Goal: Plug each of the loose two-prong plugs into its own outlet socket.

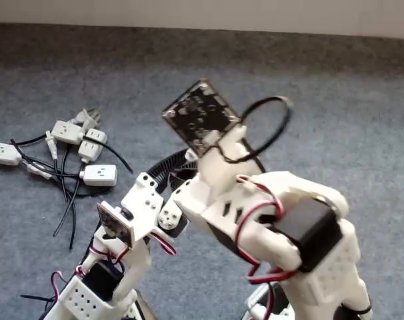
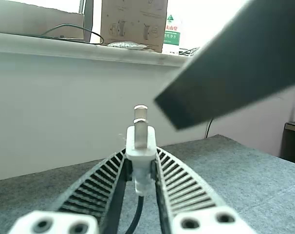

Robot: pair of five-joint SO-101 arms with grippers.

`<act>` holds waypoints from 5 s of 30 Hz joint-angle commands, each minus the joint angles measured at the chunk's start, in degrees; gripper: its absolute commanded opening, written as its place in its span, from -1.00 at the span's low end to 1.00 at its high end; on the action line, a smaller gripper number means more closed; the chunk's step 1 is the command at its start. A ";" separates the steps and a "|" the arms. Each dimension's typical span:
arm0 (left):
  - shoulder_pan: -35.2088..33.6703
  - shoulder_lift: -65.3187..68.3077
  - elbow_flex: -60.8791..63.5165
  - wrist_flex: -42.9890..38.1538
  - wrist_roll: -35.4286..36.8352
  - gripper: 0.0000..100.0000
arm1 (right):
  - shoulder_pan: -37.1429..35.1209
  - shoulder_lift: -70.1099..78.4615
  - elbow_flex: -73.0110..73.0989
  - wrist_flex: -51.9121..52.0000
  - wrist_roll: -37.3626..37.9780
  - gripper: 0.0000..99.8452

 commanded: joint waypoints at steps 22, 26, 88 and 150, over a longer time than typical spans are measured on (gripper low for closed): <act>0.48 -0.57 1.01 0.09 0.53 -0.99 | 23.43 -0.31 33.80 -33.01 13.98 -0.99; 0.48 -0.57 1.01 0.09 0.53 -0.99 | 24.04 -0.31 39.69 -37.41 13.98 -0.99; -10.24 91.30 -66.15 64.44 -9.23 -0.64 | 60.44 -0.22 58.95 -27.38 13.89 -0.98; -7.34 87.60 -79.34 69.45 -3.25 -0.99 | 60.79 -0.22 58.59 -27.47 13.89 -0.98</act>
